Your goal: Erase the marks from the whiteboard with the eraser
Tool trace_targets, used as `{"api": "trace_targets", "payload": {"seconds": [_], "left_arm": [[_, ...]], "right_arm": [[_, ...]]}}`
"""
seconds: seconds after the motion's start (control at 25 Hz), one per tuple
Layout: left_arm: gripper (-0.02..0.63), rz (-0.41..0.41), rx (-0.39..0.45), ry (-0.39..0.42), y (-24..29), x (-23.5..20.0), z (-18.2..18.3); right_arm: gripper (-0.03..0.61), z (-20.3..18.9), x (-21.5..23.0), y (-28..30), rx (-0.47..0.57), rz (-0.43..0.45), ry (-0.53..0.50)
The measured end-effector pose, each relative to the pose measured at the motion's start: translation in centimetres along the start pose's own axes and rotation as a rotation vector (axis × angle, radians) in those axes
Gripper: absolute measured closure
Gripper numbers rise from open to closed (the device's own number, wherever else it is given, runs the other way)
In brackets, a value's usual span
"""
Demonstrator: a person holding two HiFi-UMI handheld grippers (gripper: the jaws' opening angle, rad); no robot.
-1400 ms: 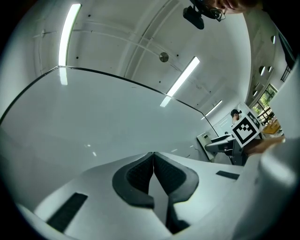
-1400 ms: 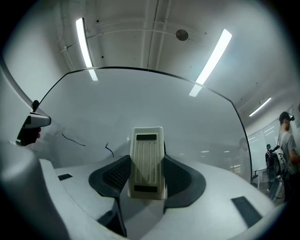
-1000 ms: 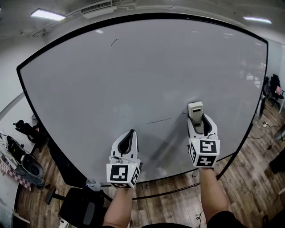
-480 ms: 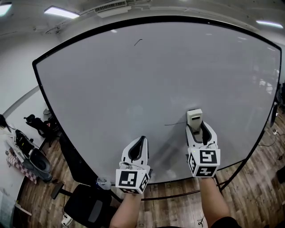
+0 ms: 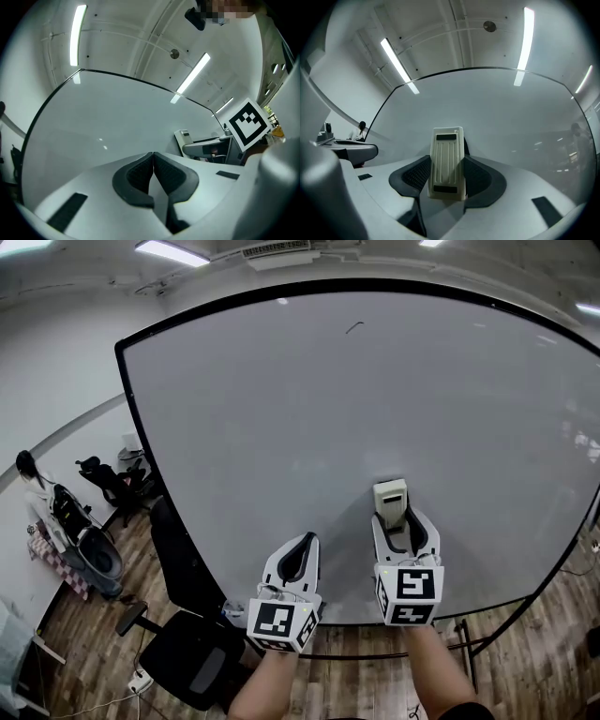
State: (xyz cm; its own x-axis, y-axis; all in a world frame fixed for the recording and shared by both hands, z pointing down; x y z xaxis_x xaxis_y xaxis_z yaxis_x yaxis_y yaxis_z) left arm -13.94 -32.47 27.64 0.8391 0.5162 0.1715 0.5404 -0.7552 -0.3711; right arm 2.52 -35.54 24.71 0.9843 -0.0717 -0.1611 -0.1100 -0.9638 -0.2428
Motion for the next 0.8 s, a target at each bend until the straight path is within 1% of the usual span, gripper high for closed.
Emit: {"api": "trace_targets", "payload": {"seconds": [0.16, 0.28, 0.64, 0.72, 0.8], "left_arm": [[0.592, 0.067, 0.007, 0.001, -1.7, -2.2, 0.6], [0.592, 0.1, 0.015, 0.01, -2.4, -3.2, 1.1], [0.592, 0.143, 0.023, 0.026, -4.3, -4.3, 1.8], [0.592, 0.147, 0.018, 0.023, -4.2, -4.5, 1.4], [0.592, 0.141, 0.011, 0.034, -4.0, -4.3, 1.2]], "right_arm": [[0.331, 0.4, -2.9, 0.7, -0.002, 0.059, -0.001], [0.331, 0.5, -4.7, 1.1, -0.004, 0.102, -0.008], [0.33, 0.8, -7.5, 1.4, -0.013, 0.192, -0.023], [0.33, 0.6, -7.6, 1.3, -0.002, 0.215, -0.002], [0.33, 0.8, -7.1, 0.8, 0.029, 0.247, 0.049]]}}
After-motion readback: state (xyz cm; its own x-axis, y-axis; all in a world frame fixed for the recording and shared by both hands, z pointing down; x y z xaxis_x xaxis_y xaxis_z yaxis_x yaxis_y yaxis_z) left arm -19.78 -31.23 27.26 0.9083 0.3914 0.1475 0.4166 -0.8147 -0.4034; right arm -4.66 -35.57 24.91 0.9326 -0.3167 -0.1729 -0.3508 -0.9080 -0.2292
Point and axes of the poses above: the fingertips, and each gripper's own axes: y forward along the fingers, x to its right, z out of its top, the point moved 3 cm from there along -y, backward along the fingers, and after that the axes turned 7 degrees about -z, right-handed, at the moved point
